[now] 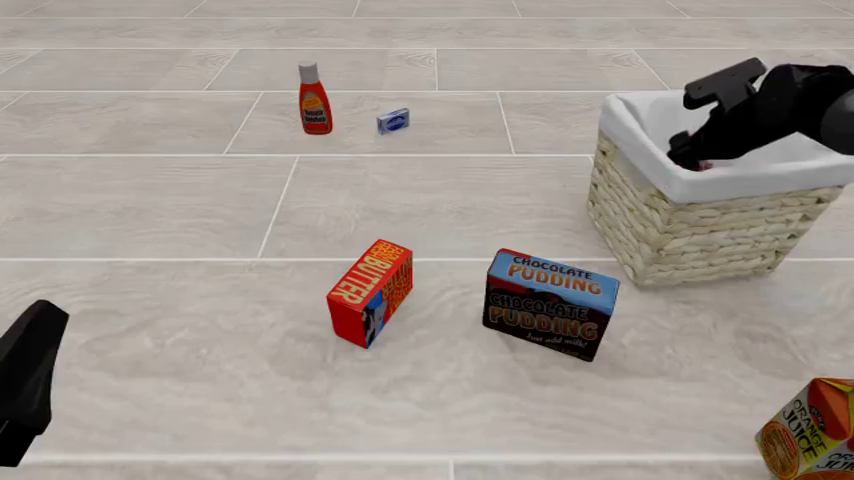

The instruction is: Pick the milk and place it in the basket.

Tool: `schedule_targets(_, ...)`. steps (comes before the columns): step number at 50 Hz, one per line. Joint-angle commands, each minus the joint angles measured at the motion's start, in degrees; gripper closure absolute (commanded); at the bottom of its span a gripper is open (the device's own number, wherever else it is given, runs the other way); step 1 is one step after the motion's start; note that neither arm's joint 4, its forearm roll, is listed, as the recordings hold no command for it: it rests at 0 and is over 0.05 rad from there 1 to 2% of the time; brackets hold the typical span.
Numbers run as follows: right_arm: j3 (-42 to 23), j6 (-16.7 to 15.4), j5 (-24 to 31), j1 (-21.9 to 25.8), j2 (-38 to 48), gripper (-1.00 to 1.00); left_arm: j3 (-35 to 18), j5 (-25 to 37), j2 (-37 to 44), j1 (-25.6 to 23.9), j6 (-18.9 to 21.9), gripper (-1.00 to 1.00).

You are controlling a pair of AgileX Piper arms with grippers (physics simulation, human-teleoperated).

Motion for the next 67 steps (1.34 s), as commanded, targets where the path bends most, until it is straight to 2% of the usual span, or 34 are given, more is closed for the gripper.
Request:
schedule_targets(1,-0.6,0.6,0.0,-0.1,-0.8,-1.0,0.2,-0.2,0.0,-0.1,0.0,-1.0)
schedule_targets(21,-0.5,0.5,0.7,0.1,-2.8,-1.0,0.2,-0.4,0.0,0.0,-0.1,-1.0)
schedule_targets(42,0.3,0.7,2.0,0.8,-8.7,-1.0,-0.4,0.0,0.0,-0.3,0.0,-1.0)
schedule_targets(67,7.3,0.2,-0.1,3.1,-17.5,-1.0,0.0,-0.7,0.0,-0.9,-0.5,-1.0)
